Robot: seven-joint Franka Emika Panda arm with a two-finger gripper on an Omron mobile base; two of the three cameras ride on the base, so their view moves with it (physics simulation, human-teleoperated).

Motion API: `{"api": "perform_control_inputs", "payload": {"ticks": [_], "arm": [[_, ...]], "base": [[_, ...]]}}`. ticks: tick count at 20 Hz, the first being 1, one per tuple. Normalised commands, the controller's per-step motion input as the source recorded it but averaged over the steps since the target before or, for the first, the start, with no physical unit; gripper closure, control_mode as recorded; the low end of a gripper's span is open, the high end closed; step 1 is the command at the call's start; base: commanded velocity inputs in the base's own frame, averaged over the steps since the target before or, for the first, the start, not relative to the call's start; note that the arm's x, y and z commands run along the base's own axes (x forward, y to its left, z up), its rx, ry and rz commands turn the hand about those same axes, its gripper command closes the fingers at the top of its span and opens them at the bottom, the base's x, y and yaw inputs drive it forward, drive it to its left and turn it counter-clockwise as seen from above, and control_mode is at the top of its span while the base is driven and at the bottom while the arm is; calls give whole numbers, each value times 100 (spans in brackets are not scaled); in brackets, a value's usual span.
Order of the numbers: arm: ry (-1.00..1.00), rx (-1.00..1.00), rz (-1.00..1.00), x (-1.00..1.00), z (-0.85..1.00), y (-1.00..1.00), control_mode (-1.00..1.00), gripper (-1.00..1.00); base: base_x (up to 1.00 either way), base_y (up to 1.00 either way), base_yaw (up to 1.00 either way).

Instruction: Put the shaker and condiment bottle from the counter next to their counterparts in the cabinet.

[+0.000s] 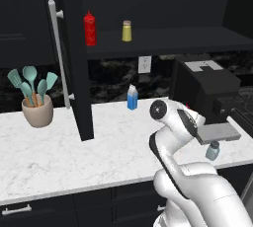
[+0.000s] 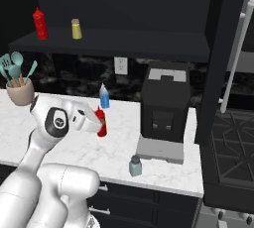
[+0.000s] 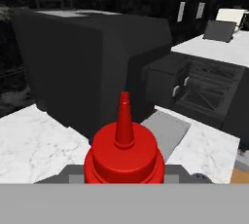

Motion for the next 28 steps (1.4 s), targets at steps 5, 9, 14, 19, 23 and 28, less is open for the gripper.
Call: {"api": "perform_control_inputs", "payload": {"ticks": [5, 9, 14, 19, 23, 28], "arm": [[2, 0, 46, -27, 97, 37, -100, 100], [0, 0, 46, -32, 100, 25, -100, 100], [3, 0, 47, -32, 99, 38, -100, 100], [0, 0, 50, -9, 98, 45, -100, 100], [-7, -4, 43, 0, 99, 44, -100, 100], [-15, -13, 29, 0, 81, 61, -100, 100]], "base": [[0, 0, 0], [0, 0, 0], [0, 0, 0], [0, 0, 0], [0, 0, 0], [0, 0, 0]]}}
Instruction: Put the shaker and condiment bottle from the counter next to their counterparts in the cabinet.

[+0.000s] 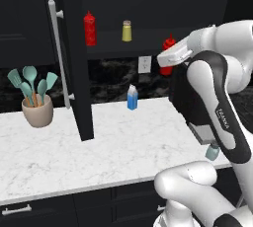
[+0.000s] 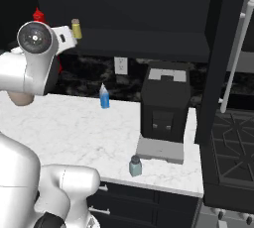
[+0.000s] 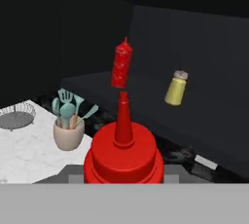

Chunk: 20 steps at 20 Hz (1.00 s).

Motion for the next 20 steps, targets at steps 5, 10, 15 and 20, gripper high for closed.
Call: {"api": "perform_control_inputs", "payload": {"ticks": [5, 10, 15, 20], "arm": [[-7, -9, 7, -9, 22, 40, -100, 100], [-11, 7, -1, 0, 26, 2, -100, 100], [-14, 12, 0, 14, 1, 42, -100, 100], [-2, 17, 0, 58, 0, 42, -100, 100]], "base": [[0, 0, 0], [0, 0, 0], [0, 0, 0], [0, 0, 0]]}}
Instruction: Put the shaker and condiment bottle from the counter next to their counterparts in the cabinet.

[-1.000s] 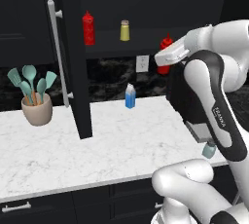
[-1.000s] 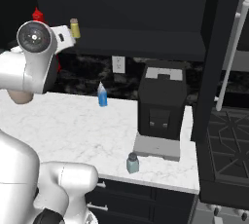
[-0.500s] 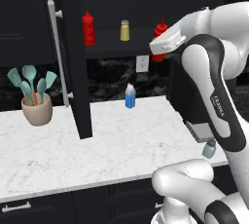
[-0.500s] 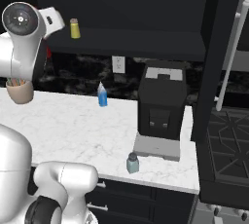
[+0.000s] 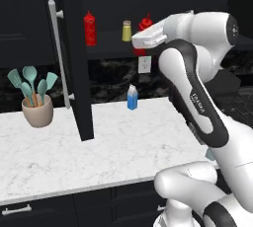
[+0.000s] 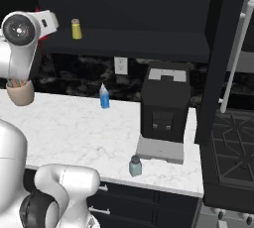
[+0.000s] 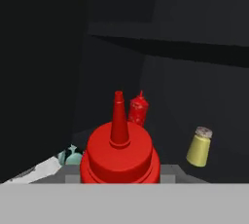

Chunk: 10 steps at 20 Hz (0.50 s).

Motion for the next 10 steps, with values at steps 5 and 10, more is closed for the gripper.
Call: {"api": "perform_control_inputs", "payload": {"ticks": [5, 10], "arm": [[5, 17, 0, 75, 0, 4, -100, 100], [17, 1, 0, 62, 0, 16, -100, 100]], "base": [[0, 0, 0], [0, 0, 0]]}}
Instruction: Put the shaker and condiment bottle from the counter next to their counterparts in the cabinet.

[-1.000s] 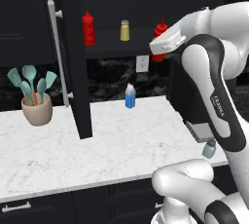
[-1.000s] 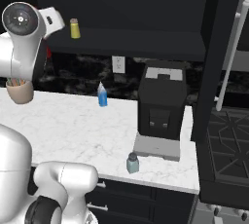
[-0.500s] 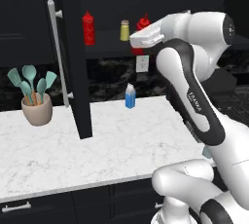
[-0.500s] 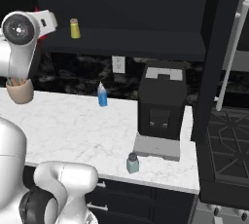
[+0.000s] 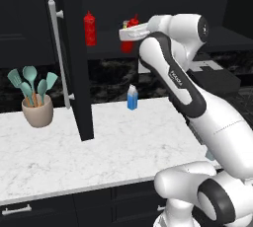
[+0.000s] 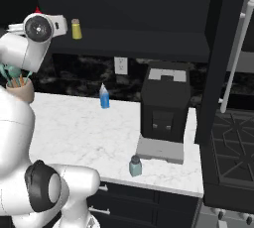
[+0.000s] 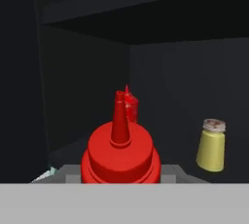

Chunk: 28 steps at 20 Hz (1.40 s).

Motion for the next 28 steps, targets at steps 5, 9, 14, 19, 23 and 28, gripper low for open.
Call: {"api": "perform_control_inputs", "payload": {"ticks": [5, 9, 14, 19, 23, 28], "arm": [[9, 1, 0, 52, 1, 14, -100, 100], [-8, 0, 0, 3, 0, 6, -100, 100], [-13, 0, 0, 12, -5, 12, -100, 100], [3, 0, 0, 50, -16, 17, -100, 100], [5, 0, 0, 52, -1, 8, -100, 100], [0, -1, 0, 22, -1, 8, -100, 100]], "base": [[0, 0, 0], [0, 0, 0], [0, 0, 0], [0, 0, 0], [0, 0, 0], [0, 0, 0]]}}
